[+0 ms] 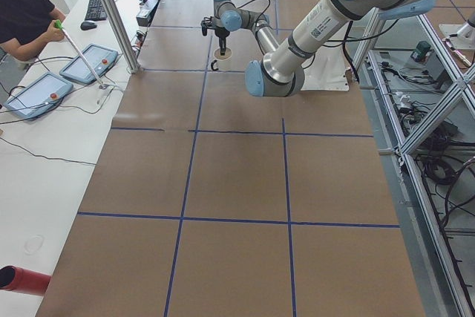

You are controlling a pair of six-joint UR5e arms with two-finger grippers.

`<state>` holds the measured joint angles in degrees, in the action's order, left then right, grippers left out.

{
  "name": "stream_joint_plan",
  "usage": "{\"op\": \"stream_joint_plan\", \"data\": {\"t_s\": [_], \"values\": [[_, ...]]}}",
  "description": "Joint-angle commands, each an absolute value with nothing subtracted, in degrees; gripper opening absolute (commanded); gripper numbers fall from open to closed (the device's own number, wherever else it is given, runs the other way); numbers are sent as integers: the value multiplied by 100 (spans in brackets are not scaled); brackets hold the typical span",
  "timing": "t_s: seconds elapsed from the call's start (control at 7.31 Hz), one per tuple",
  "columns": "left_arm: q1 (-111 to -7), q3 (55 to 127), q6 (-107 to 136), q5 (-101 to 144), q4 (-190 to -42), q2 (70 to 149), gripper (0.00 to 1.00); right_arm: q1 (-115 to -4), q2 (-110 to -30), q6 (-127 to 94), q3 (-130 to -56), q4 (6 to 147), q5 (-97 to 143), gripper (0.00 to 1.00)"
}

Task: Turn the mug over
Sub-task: 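Rotate the mug upright and set it down with the left gripper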

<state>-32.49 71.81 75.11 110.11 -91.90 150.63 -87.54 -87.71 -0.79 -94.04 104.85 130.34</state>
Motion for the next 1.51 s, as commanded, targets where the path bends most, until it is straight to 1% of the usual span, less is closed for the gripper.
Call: {"op": "stream_joint_plan", "data": {"t_s": [0.0,0.41,0.55,0.68,0.96,1.09,1.37], "values": [[-3051,7067,7471,10769,-9193,15082,0,-8754,-8771,-79,-9404,10485,13034,100],[-2883,7066,7479,10608,-9193,15064,0,-8754,-8771,-79,-9404,10485,13034,100],[-2874,7066,7488,10608,-9193,15056,58,-8754,-8771,-79,-9404,10485,13034,100],[-2848,7093,7488,10600,-9193,15056,100,-8754,-8771,-79,-9404,10485,13034,100],[-2874,7311,7453,10547,-9159,15029,100,-8754,-8771,-79,-9396,10485,13034,100],[-2944,7765,7279,10477,-8775,15029,100,-8754,-8771,-79,-9404,10485,13034,100],[-3364,8898,6612,10503,-8010,14951,100,-8754,-8771,-79,-9404,10485,13034,100]]}}
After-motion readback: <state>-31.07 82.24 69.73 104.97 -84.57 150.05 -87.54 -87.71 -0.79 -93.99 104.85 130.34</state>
